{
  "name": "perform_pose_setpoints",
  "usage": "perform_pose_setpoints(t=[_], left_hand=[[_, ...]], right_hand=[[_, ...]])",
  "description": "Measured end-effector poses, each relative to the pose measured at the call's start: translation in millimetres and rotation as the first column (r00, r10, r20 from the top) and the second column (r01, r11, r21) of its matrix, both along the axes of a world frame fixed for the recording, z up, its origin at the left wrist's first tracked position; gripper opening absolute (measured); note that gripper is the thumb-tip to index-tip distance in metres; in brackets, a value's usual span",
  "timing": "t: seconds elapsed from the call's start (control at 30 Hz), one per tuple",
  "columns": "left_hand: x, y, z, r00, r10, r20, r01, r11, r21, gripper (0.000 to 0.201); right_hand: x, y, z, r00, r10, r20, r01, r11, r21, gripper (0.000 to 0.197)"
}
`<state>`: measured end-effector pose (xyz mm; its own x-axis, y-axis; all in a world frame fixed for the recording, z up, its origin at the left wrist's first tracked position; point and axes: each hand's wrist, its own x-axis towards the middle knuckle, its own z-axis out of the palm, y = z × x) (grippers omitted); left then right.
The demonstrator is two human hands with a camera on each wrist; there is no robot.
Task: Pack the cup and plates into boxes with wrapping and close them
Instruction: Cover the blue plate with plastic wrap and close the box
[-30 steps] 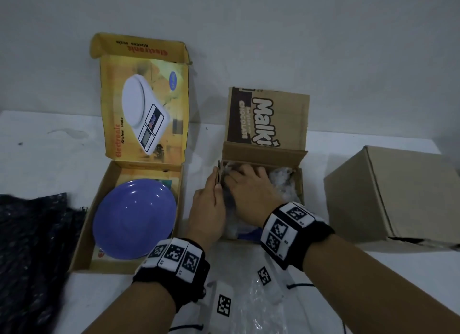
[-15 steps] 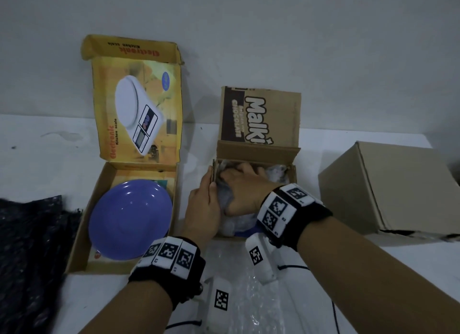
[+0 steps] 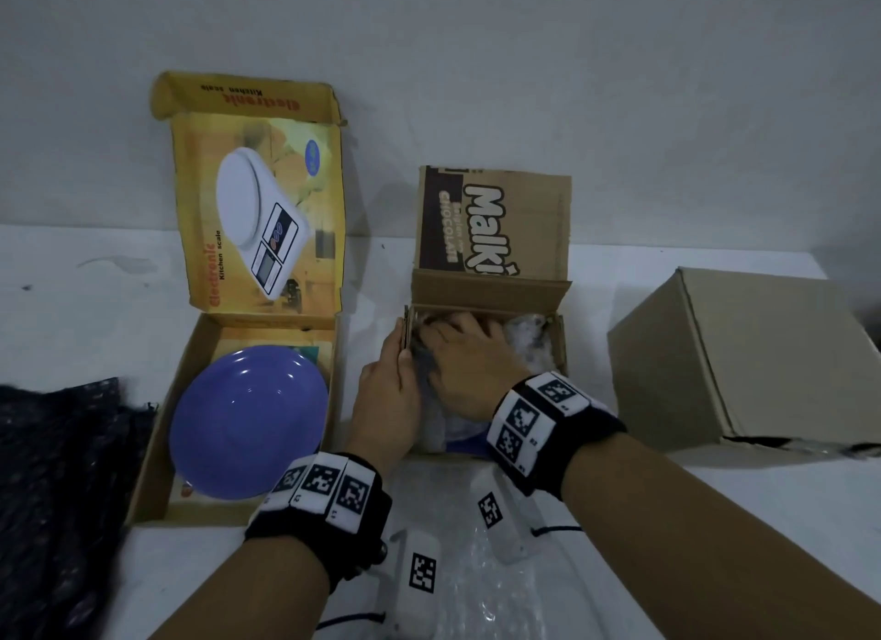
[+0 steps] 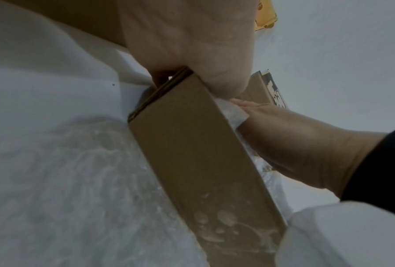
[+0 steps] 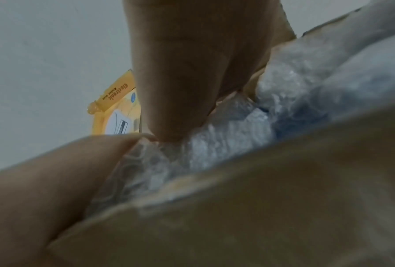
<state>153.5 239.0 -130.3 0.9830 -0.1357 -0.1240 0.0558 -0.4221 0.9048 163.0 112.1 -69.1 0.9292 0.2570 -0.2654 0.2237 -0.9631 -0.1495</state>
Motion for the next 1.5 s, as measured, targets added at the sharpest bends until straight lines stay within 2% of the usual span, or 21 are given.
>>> perform_pose_setpoints(t=[0.07, 0.17, 0.27, 0.37, 0.5, 0.63, 0.7, 0.73, 0.8, 0.87, 0.9, 0.97, 1.0, 1.03, 1.07, 1.13, 1.2, 1.27, 1.37, 1.43, 1.5], left_hand=[[0, 0, 2, 1.0, -0.012, 0.012, 0.012, 1.0, 0.01, 0.053], [-1, 1, 3, 1.0, -0.016, 0.004, 0.016, 1.0, -0.015, 0.059], [0, 1, 2, 1.0, -0.013, -0.002, 0.013, 1.0, -0.026, 0.059], [0, 0, 5, 1.0, -0.024, 0.006, 0.024, 1.0, -0.009, 0.054], [0, 1, 4, 1.0, -0.023, 0.003, 0.023, 1.0, 0.005, 0.048], [1, 0, 9, 0.999, -0.03, -0.014, 0.03, 0.999, -0.014, 0.044], [0, 2, 14, 0.995, -0.074, -0.061, 0.067, 0.992, -0.111, 0.044], [0, 5, 16, 0.991, -0.102, -0.084, 0.089, 0.985, -0.15, 0.045], [-2, 10, 22, 0.979, -0.134, -0.151, 0.103, 0.975, -0.195, 0.051], [-7, 15, 26, 0.969, -0.151, -0.198, 0.099, 0.963, -0.252, 0.055], [-10, 17, 27, 0.966, -0.16, -0.203, 0.102, 0.958, -0.268, 0.054], [-14, 21, 28, 0.965, -0.187, -0.186, 0.129, 0.95, -0.283, 0.049], [-14, 22, 28, 0.965, -0.198, -0.172, 0.143, 0.947, -0.288, 0.047], [-14, 24, 26, 0.966, -0.201, -0.165, 0.149, 0.947, -0.283, 0.045], [-14, 24, 26, 0.965, -0.207, -0.16, 0.156, 0.946, -0.284, 0.044], [-14, 25, 27, 0.963, -0.211, -0.167, 0.158, 0.946, -0.283, 0.044], [-16, 24, 30, 0.962, -0.217, -0.164, 0.163, 0.942, -0.292, 0.044], [-17, 23, 31, 0.961, -0.227, -0.158, 0.172, 0.938, -0.301, 0.043], [-18, 21, 31, 0.962, -0.219, -0.164, 0.159, 0.936, -0.314, 0.043], [-17, 21, 31, 0.962, -0.214, -0.171, 0.151, 0.935, -0.319, 0.044], [-16, 23, 30, 0.962, -0.199, -0.19, 0.126, 0.933, -0.338, 0.043]], right_hand=[[4, -1, 3, 0.997, -0.026, -0.071, 0.031, 0.997, 0.071, 0.046], [7, -13, 16, 0.953, -0.013, -0.301, 0.077, 0.976, 0.204, 0.058], [-9, -20, 17, 0.935, 0.043, -0.351, -0.002, 0.993, 0.117, 0.079], [-28, -21, 1, 0.962, 0.017, -0.274, -0.012, 1.0, 0.02, 0.088], [-31, -19, -2, 0.975, 0.021, -0.223, -0.028, 0.999, -0.03, 0.085], [-42, -22, 13, 0.997, 0.006, -0.078, 0.001, 0.996, 0.084, 0.08], [-57, -26, 25, 0.998, -0.049, 0.041, 0.041, 0.983, 0.179, 0.069], [-66, -27, 27, 0.99, -0.08, 0.118, 0.05, 0.97, 0.237, 0.057], [-89, -30, 26, 0.969, -0.093, 0.228, 0.011, 0.942, 0.337, 0.026], [-114, -30, 19, 0.952, -0.038, 0.304, -0.069, 0.939, 0.335, 0.007], [-123, -31, 16, 0.934, -0.011, 0.356, -0.102, 0.949, 0.297, 0.002], [-136, -28, 9, 0.859, 0.051, 0.51, -0.171, 0.966, 0.192, 0.01], [-141, -25, 5, 0.826, 0.079, 0.558, -0.2, 0.967, 0.159, 0.013], [-146, -21, 2, 0.826, 0.101, 0.555, -0.22, 0.964, 0.152, 0.011], [-151, -17, -1, 0.865, 0.098, 0.492, -0.207, 0.963, 0.172, 0.012], [-158, -10, -11, 0.979, 0.028, 0.202, -0.069, 0.978, 0.198, 0.047], [-164, -8, -16, 0.997, -0.041, -0.061, 0.05, 0.985, 0.162, 0.074], [-165, -6, -13, 0.993, -0.086, -0.086, 0.096, 0.988, 0.12, 0.082], [-160, -4, -10, 0.984, -0.132, -0.117, 0.144, 0.985, 0.099, 0.071], [-157, -8, -6, 0.975, -0.129, -0.183, 0.151, 0.982, 0.112, 0.049], [-153, -15, 8, 0.967, -0.154, -0.201, 0.194, 0.961, 0.195, 0.026]])
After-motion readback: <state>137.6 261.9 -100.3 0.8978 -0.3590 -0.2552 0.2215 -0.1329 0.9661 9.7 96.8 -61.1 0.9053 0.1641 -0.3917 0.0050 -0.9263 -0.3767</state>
